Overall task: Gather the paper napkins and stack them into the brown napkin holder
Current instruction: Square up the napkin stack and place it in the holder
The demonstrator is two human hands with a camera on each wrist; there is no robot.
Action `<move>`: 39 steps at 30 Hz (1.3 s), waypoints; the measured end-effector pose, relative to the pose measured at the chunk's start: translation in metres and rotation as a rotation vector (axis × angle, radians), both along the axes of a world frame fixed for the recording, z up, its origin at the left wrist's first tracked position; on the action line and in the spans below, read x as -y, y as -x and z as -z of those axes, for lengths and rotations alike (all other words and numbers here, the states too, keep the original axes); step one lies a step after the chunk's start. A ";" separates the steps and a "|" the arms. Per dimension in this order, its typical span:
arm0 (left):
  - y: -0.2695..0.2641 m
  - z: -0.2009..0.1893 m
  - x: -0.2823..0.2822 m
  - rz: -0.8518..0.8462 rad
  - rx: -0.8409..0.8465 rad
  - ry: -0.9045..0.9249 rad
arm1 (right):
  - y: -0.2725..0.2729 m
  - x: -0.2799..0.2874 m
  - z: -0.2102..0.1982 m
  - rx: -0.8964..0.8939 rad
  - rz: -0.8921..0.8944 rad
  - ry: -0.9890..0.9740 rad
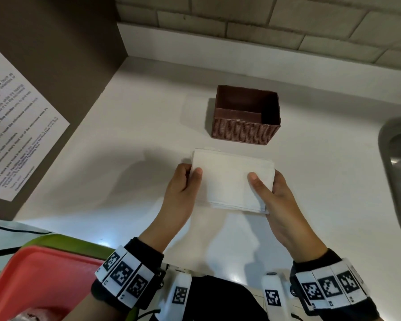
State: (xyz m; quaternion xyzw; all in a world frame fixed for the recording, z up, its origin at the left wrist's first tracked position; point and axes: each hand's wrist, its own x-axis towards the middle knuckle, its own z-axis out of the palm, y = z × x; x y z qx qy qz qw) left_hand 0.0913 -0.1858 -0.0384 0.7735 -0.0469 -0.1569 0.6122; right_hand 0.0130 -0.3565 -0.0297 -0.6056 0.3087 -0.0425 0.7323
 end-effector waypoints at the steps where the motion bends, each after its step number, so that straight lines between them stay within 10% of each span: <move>1: 0.000 0.000 -0.001 0.020 -0.020 0.004 | -0.001 0.000 0.000 -0.003 0.011 -0.003; 19: -0.019 -0.009 -0.002 0.178 -0.331 0.102 | -0.008 0.012 -0.017 -0.042 -0.222 -0.026; 30: -0.143 -0.081 0.092 0.250 -0.002 -0.096 | -0.132 0.098 -0.082 -0.066 -0.121 0.661; 39: -0.173 -0.060 0.137 0.405 0.027 -0.536 | -0.179 0.103 -0.046 -0.262 -0.366 1.156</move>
